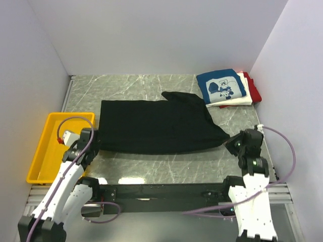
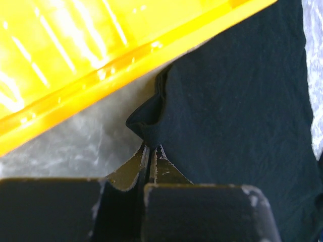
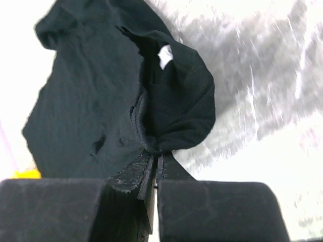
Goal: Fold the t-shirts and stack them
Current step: Fold the tshirt
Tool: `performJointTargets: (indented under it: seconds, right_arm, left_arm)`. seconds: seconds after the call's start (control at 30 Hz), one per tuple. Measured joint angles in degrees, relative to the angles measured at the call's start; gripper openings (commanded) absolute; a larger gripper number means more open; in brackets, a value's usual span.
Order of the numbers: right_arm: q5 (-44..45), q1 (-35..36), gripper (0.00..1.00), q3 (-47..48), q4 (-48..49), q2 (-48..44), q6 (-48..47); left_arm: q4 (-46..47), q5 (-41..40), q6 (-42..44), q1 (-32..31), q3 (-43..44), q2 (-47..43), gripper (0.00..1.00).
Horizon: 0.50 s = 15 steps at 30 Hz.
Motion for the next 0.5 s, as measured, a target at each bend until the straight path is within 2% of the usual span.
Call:
performJointTargets:
  seconds: [0.07, 0.13, 0.2, 0.23, 0.27, 0.3, 0.37, 0.43, 0.5]
  right_arm:
    - [0.3, 0.0, 0.00, 0.0, -3.8, -4.0, 1.0]
    - [0.8, 0.0, 0.09, 0.0, -7.3, -7.1, 1.6]
    - [1.1, -0.1, 0.35, 0.2, -10.6, -9.2, 2.1]
    - [1.5, -0.1, 0.62, 0.5, -12.4, -9.7, 2.4]
    - [2.1, -0.2, 0.70, 1.0, -14.1, -10.1, 2.8]
    - [2.5, -0.3, 0.79, 1.6, -15.3, -10.3, 2.5]
    - [2.9, -0.3, 0.81, 2.8, -16.6, -10.3, 1.9]
    - [3.1, -0.3, 0.82, 4.0, -16.5, -9.5, 1.1]
    - [2.8, -0.3, 0.81, 4.8, -14.9, -7.4, -0.1]
  left_arm:
    - [-2.2, 0.0, -1.5, -1.4, -0.7, -2.7, 0.01]
    - [-4.0, 0.2, -3.1, -2.6, -1.2, -4.5, 0.01]
    - [-5.7, 0.3, -4.8, -3.3, -1.3, -5.5, 0.01]
    - [-6.5, 0.3, -5.7, -3.7, -1.3, -5.5, 0.08]
    - [-7.2, 0.5, -6.2, -3.8, -1.3, -5.5, 0.14]
    - [-8.1, 0.9, -7.1, -4.0, -1.3, -5.4, 0.33]
    - [-9.1, 1.3, -7.3, -4.2, -1.2, -5.5, 0.58]
    - [-10.2, 1.6, -7.6, -4.2, -0.5, -5.8, 0.71]
    - [-11.1, 1.7, -7.0, -4.2, 1.2, -6.8, 0.75]
